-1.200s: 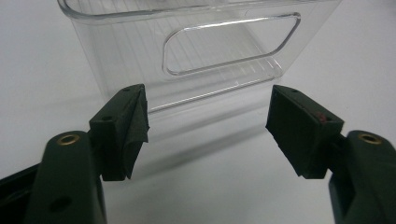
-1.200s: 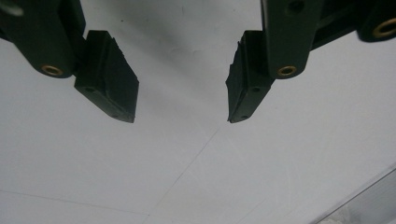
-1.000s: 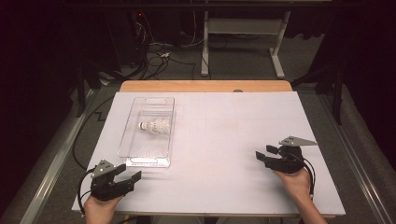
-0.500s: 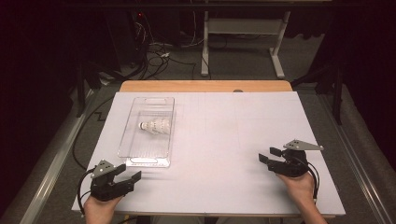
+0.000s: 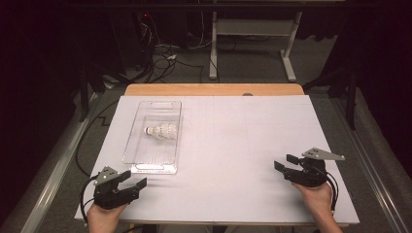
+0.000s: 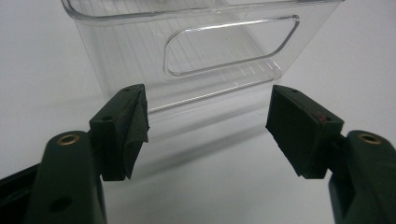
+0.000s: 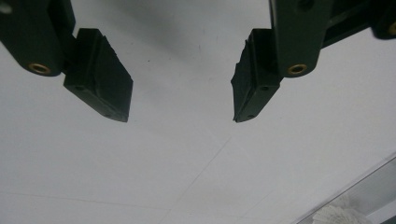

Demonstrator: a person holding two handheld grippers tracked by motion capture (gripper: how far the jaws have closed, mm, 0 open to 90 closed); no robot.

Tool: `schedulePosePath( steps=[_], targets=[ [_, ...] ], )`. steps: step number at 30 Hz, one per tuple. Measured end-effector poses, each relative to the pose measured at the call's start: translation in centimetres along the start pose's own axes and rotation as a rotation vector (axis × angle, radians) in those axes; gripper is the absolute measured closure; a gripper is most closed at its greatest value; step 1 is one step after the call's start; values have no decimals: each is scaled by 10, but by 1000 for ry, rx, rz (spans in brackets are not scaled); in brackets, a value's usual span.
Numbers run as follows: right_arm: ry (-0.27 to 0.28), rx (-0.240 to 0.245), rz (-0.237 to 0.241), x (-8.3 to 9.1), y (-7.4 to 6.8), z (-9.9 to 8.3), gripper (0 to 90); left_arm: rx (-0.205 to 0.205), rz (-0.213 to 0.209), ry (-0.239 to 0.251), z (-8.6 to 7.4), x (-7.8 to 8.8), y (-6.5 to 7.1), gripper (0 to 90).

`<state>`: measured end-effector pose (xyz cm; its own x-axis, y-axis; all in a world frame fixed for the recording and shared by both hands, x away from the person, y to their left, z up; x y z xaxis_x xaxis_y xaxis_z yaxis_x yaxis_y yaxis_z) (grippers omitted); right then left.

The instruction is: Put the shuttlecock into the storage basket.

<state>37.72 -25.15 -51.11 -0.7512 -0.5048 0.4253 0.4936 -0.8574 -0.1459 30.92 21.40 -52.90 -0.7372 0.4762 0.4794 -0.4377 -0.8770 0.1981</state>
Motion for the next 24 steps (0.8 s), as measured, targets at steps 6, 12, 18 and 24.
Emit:
schedulePosePath(
  steps=[6, 12, 18, 24],
  targets=[
    [6, -2, -3, 4, 1, -2, 383, 6, -2, 5, 0, 0, 0, 305],
    [9, -7, -4, 7, 2, -4, 377, 6, -2, 6, 1, 0, 0, 305],
    [11, -10, -5, 9, 2, -6, 374, 9, 0, 12, 1, 1, 0, 305],
    [17, -9, -7, 12, 3, -7, 371, 12, -2, 12, 1, 1, 0, 304]
  ],
)
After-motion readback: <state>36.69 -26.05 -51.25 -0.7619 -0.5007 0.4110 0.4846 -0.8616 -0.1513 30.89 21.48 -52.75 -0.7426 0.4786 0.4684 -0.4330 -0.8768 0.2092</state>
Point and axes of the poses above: each handheld gripper's, and its own axes: x roughly backward along the jaws, z roughly out of its top, y roughly to its right, the point moved 10 cm from there along -x, roughly forward along the jaws, and after that the axes turned 10 degrees about y, right-handed, at the moved point
